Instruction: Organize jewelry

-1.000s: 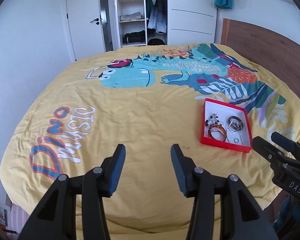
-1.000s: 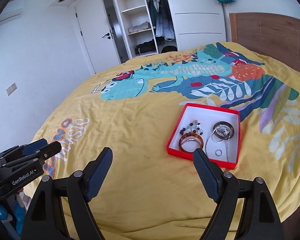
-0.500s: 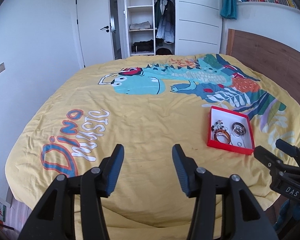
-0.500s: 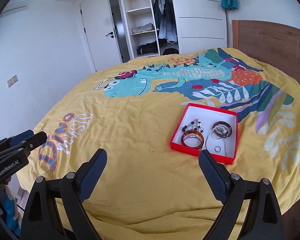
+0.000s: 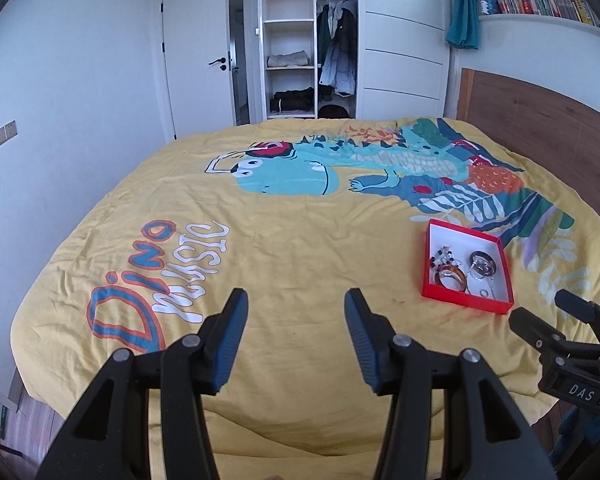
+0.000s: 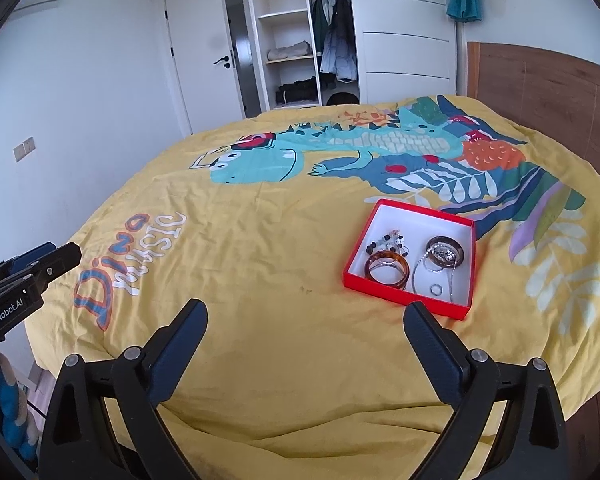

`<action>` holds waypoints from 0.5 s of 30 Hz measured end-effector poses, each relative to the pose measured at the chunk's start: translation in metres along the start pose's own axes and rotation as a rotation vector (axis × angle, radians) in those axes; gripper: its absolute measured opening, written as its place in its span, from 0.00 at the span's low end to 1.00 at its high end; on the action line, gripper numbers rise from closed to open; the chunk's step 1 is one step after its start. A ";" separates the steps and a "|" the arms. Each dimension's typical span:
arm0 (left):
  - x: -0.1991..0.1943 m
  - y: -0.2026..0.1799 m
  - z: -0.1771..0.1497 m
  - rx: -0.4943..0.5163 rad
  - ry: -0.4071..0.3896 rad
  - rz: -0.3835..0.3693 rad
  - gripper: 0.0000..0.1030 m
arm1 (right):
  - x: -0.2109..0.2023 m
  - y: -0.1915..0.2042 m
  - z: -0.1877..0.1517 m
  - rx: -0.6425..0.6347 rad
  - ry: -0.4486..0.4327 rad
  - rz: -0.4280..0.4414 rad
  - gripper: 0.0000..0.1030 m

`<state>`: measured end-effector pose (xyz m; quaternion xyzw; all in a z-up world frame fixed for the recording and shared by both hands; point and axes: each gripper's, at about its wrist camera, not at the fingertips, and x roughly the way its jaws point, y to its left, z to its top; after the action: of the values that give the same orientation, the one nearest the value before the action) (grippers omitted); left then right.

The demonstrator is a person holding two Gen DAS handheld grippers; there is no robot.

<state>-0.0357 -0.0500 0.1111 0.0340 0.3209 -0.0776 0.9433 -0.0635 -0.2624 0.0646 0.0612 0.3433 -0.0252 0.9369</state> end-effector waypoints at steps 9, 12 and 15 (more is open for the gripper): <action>0.003 0.005 -0.002 -0.007 0.000 -0.001 0.50 | 0.010 -0.001 -0.009 0.004 0.031 -0.008 0.95; 0.005 0.008 -0.005 -0.013 -0.002 0.004 0.58 | 0.013 -0.002 -0.010 0.006 0.038 -0.009 0.95; 0.007 0.007 -0.006 -0.010 -0.002 0.009 0.59 | 0.017 -0.003 -0.012 0.008 0.046 -0.009 0.96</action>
<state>-0.0331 -0.0435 0.1020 0.0307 0.3203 -0.0719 0.9441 -0.0587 -0.2638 0.0445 0.0641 0.3651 -0.0295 0.9283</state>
